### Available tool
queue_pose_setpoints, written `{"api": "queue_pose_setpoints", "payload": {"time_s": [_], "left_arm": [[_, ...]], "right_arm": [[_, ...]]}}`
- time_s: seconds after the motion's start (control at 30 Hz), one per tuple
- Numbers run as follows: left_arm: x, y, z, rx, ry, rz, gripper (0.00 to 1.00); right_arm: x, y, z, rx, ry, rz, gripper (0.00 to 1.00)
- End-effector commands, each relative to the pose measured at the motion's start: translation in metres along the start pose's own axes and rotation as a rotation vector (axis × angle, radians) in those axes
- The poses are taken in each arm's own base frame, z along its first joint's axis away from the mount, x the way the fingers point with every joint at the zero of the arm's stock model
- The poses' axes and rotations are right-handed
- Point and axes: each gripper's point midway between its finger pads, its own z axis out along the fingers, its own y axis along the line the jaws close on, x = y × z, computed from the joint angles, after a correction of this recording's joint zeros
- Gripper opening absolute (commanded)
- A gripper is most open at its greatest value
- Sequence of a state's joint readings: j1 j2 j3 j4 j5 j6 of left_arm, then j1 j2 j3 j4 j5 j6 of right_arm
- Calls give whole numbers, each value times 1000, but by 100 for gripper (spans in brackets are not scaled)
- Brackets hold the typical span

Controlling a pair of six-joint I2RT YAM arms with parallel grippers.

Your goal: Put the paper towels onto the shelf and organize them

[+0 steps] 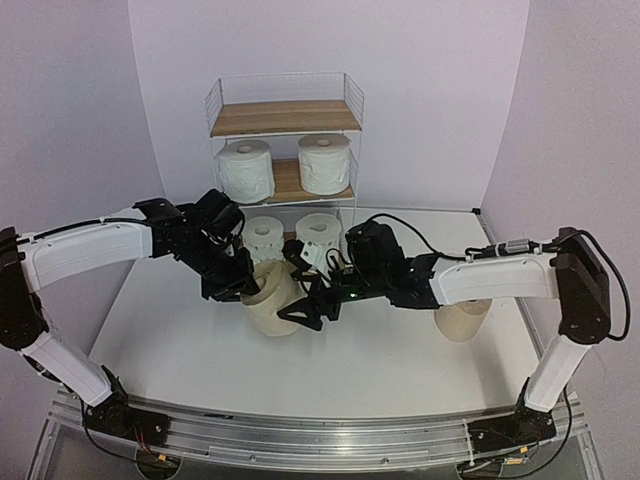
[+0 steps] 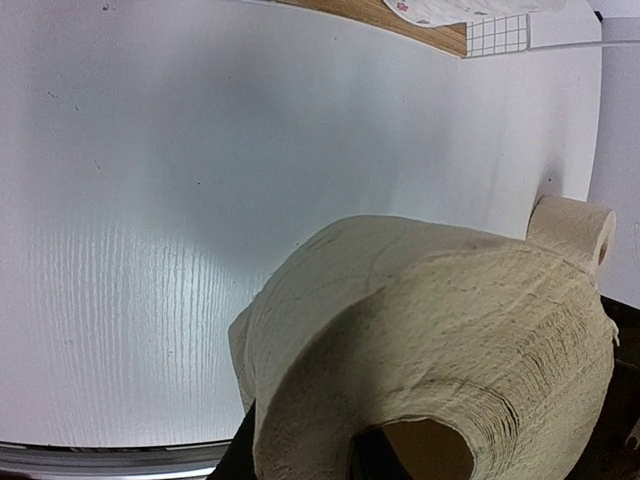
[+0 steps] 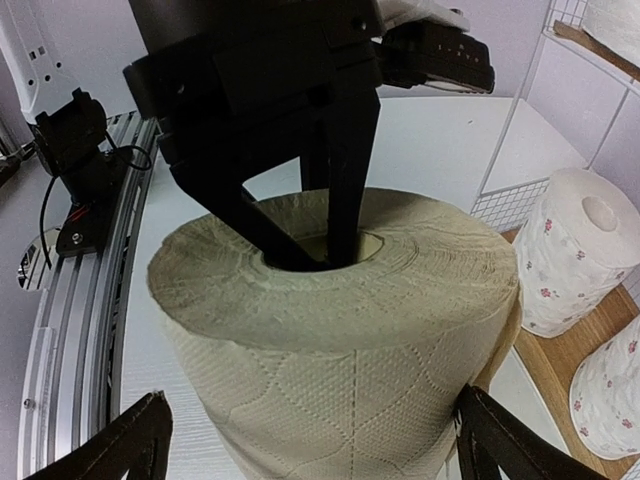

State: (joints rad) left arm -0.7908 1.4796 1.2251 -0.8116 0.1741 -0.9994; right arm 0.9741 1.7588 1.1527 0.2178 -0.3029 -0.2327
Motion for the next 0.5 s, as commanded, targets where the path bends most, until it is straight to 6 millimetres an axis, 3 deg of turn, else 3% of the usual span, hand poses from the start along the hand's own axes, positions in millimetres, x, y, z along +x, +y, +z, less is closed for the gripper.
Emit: {"api": "queue_pose_setpoints", "payload": {"time_s": [0.0,0.27,0.4,0.47], "left_arm": [[-5,-41,-21,159,-10,102,3],[0,-52,-23,207,12,147,2],[0,-58,-26,226,13,150,2],[-2,-59,-27,229,9,152,3]], "right_arm": [[-10,-5,12,-2,-19,17,94],[-8,-34,21,143,-3,42,91],[-11,-34,25,135,-16,51,77],[-15,-30,24,115,-31,52,62]]}}
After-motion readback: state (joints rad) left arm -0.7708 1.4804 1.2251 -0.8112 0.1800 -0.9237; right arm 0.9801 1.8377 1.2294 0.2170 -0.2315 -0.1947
